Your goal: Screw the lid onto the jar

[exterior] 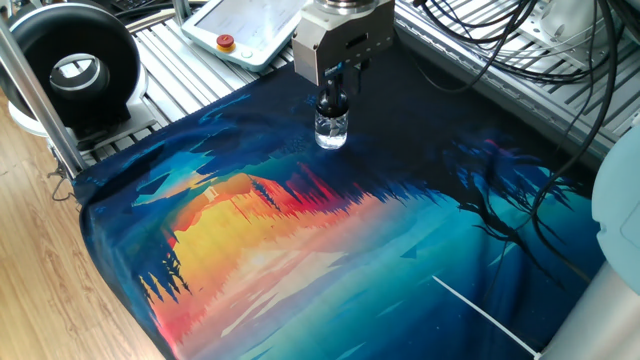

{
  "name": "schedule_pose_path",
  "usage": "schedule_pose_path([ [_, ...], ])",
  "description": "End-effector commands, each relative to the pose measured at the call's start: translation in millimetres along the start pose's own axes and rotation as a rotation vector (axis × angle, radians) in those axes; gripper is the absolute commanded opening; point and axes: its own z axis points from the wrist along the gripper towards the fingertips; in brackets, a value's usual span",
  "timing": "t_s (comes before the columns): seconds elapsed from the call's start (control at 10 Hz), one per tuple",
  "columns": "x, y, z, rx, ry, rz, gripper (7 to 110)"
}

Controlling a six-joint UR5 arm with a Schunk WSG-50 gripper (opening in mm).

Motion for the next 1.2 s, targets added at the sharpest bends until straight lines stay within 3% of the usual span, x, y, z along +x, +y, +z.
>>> schedule_pose_path([
  [0.0,-0.5,2.8,-1.2,-0.013,-0.003,0.0,7],
  [0.8,-1.8,4.3,-1.5,-0.017,-0.007,0.003,7],
  [1.1,-9.1,8.2,-1.6,-0.033,-0.036,0.007,7],
])
